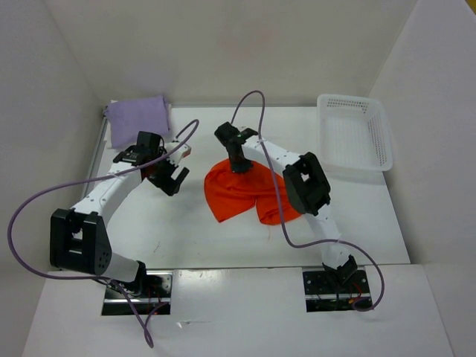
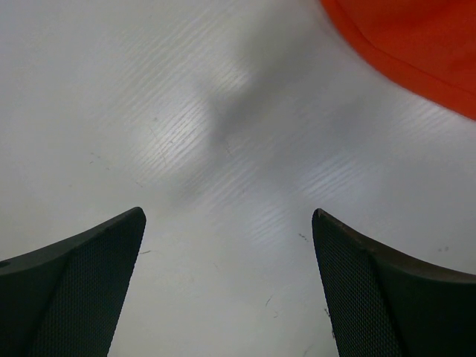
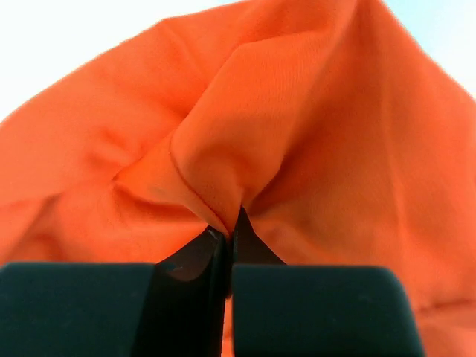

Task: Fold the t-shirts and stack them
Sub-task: Flatten out the tshirt

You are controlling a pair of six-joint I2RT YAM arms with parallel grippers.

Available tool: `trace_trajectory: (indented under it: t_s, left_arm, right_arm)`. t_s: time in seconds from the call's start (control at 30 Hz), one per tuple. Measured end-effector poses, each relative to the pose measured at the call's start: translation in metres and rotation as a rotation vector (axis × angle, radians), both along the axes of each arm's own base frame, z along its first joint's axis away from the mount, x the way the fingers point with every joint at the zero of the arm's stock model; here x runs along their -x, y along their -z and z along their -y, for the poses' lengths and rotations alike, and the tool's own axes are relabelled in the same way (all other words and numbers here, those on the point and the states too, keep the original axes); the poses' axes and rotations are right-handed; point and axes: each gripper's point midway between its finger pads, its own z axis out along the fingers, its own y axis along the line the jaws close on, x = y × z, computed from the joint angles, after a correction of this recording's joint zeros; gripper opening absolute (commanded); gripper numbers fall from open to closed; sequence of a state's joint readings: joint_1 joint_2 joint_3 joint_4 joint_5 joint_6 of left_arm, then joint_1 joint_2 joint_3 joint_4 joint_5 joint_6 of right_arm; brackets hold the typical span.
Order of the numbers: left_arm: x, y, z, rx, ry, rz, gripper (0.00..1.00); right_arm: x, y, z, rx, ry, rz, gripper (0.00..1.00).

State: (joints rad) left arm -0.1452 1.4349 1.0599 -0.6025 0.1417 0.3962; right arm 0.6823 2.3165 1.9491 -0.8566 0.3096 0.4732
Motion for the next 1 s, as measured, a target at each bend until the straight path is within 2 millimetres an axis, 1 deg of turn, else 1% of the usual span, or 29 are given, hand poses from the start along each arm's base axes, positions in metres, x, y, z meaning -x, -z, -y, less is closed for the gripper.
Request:
trace_trajectory:
  t_s: [0.07, 0.13, 0.2, 0.23, 0.3, 0.37, 0.4, 0.43, 0.5, 0.6, 0.67, 0.7, 0.77, 0.83, 0.9, 1.0]
  left_arm:
    - [0.004, 0.0, 0.006, 0.027, 0.035, -0.011, 0.99]
    - [0.01, 0.0, 0.015, 0.066, 0.071, -0.03, 0.99]
    - [0.017, 0.0, 0.026, 0.102, 0.121, -0.054, 0.99]
    - [0.022, 0.001, 0.035, 0.133, 0.153, -0.07, 0.99]
    - [0.032, 0.002, 0.057, 0.202, 0.222, -0.111, 0.99]
    - [0.043, 0.007, 0.081, 0.263, 0.294, -0.167, 0.99]
    - [0.047, 0.011, 0.091, 0.28, 0.321, -0.191, 0.99]
    - [0.051, 0.015, 0.099, 0.287, 0.341, -0.21, 0.99]
    - [0.054, 0.023, 0.114, 0.279, 0.372, -0.224, 0.99]
    - [0.052, 0.032, 0.13, 0.226, 0.373, -0.192, 0.99]
    - [0.046, 0.042, 0.138, 0.184, 0.352, -0.174, 0.99]
    - [0.041, 0.05, 0.14, 0.164, 0.331, -0.171, 0.99]
    - [0.029, 0.066, 0.136, 0.122, 0.263, -0.169, 0.99]
    - [0.016, 0.077, 0.125, 0.063, 0.175, -0.146, 0.99]
    - [0.003, 0.077, 0.116, 0.025, 0.108, -0.104, 0.99]
    - [-0.011, 0.064, 0.108, 0.017, 0.045, -0.031, 0.99]
  right_arm:
    - [-0.001, -0.013, 0.004, -0.028, 0.007, 0.004, 0.0]
    - [-0.004, -0.035, 0.002, -0.065, 0.008, 0.03, 0.0]
    - [-0.008, -0.07, -0.002, -0.116, -0.002, 0.083, 0.0]
    - [-0.009, -0.092, -0.004, -0.146, -0.008, 0.116, 0.0]
    - [-0.013, -0.138, -0.005, -0.209, -0.013, 0.19, 0.0]
    - [-0.012, -0.179, 0.0, -0.262, -0.012, 0.259, 0.0]
    - [-0.012, -0.195, 0.006, -0.279, -0.005, 0.286, 0.0]
    - [-0.012, -0.207, 0.012, -0.292, 0.004, 0.306, 0.0]
    - [-0.014, -0.226, 0.027, -0.31, 0.03, 0.337, 0.0]
    - [-0.019, -0.231, 0.041, -0.32, 0.061, 0.343, 0.0]
    - [-0.021, -0.228, 0.045, -0.328, 0.07, 0.33, 0.0]
    - [-0.02, -0.228, 0.043, -0.335, 0.067, 0.322, 0.0]
    - [-0.018, -0.227, 0.04, -0.352, 0.06, 0.312, 0.0]
    - [-0.016, -0.227, 0.037, -0.364, 0.053, 0.304, 0.0]
    - [-0.014, -0.226, 0.035, -0.371, 0.048, 0.297, 0.0]
    - [-0.008, -0.221, 0.037, -0.37, 0.042, 0.276, 0.0]
